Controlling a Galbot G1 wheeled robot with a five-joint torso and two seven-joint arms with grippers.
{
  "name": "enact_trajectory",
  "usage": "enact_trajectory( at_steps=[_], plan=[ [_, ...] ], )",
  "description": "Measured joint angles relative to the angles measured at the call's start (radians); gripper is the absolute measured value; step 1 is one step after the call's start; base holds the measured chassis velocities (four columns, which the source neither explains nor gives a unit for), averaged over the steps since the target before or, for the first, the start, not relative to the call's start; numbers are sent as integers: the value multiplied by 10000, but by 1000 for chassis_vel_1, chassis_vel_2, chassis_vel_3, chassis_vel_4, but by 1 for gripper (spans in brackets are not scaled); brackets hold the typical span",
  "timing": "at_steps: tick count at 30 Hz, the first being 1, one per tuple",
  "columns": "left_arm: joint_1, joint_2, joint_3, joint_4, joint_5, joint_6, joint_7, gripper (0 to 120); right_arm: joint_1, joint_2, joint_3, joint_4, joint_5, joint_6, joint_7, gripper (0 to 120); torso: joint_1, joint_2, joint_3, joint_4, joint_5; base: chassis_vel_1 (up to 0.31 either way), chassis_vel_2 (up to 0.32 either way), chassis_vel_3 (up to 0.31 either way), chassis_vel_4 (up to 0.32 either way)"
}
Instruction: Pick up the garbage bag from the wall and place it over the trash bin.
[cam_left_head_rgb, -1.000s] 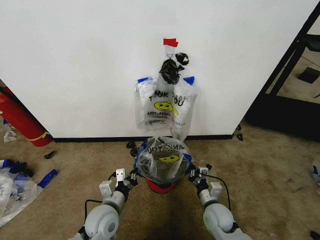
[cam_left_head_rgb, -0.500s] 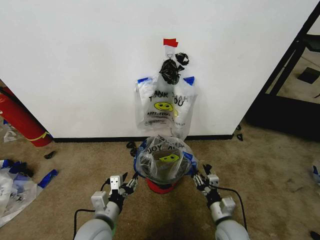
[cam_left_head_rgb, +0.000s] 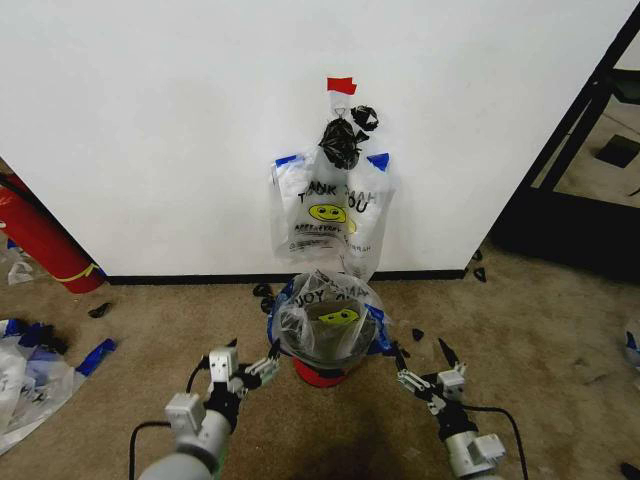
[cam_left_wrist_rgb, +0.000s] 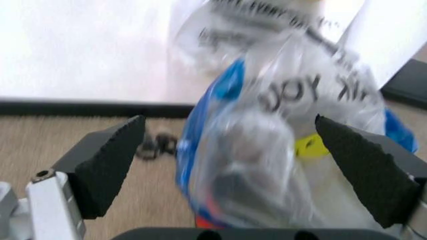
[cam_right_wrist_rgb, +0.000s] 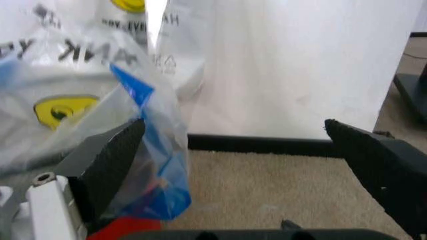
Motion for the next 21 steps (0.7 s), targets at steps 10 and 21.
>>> enact_trajectory(
  at_steps=[10, 21],
  plan=[
    [-3295, 1977, 531, 930, -2660, 569, 618, 100, -549, 71, 477, 572, 250, 230, -209, 100, 1, 0, 2, 5, -2, 0, 0, 0, 0],
    [-7639, 2391, 2961, 2676, -4089, 1355, 1497, 100, -629, 360, 527, 679, 38, 235, -281, 100, 1, 0, 2, 5, 1, 0, 0, 0, 0]
  ],
)
